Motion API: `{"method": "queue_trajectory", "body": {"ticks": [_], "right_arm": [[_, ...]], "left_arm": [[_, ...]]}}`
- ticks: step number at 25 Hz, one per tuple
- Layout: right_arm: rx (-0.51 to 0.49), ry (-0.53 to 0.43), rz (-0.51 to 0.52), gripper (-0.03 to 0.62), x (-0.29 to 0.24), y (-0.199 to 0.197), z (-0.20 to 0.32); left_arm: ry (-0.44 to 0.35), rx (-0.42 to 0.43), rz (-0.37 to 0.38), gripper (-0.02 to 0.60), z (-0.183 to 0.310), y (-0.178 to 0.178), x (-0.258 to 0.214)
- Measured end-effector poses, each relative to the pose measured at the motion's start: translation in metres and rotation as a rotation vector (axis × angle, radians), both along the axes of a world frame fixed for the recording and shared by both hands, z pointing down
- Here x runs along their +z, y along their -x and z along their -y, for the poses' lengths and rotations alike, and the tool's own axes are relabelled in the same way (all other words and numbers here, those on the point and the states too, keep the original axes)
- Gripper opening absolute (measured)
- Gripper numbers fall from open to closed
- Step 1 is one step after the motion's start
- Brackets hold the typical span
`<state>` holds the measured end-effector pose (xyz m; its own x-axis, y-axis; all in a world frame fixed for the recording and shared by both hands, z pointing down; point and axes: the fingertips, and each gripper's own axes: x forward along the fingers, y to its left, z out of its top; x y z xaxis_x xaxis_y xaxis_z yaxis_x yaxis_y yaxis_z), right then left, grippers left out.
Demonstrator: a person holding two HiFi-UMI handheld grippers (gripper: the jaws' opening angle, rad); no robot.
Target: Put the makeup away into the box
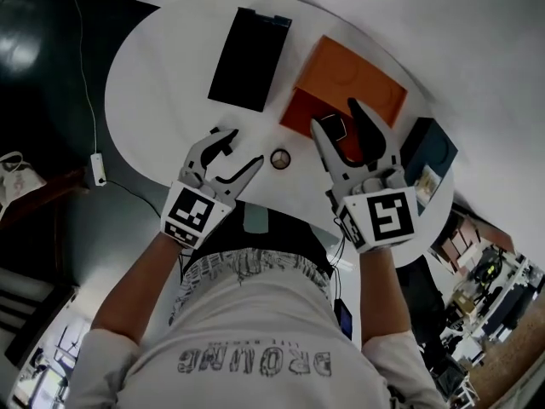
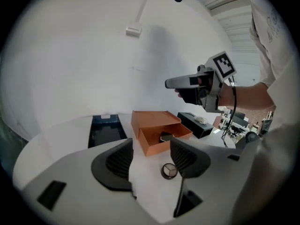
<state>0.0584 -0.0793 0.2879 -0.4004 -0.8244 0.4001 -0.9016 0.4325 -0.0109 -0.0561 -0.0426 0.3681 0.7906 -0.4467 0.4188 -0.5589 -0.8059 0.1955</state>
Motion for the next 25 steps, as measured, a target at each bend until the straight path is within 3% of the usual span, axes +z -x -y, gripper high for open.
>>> {"method": "queue_trajectory", "body": {"ticks": [11, 18, 25], "right_arm": [[-0.010, 0.058, 0.005, 0.256, 0.029, -0.029, -0.013], [0.001, 0.092, 0.016, 0.256, 0.046, -0.046, -0.024], [0.020, 0.122, 0.022, 0.255, 0.059, -0.070, -0.040]], "left_arm": [[0.070, 0.059, 0.071, 0.268, -0.030, -0.037, 0.067], [0.070, 0.117, 0.141, 0.268, -0.047, -0.056, 0.097], [0.076, 0.114, 0.199, 0.268, -0.058, -0.069, 0.118]]}}
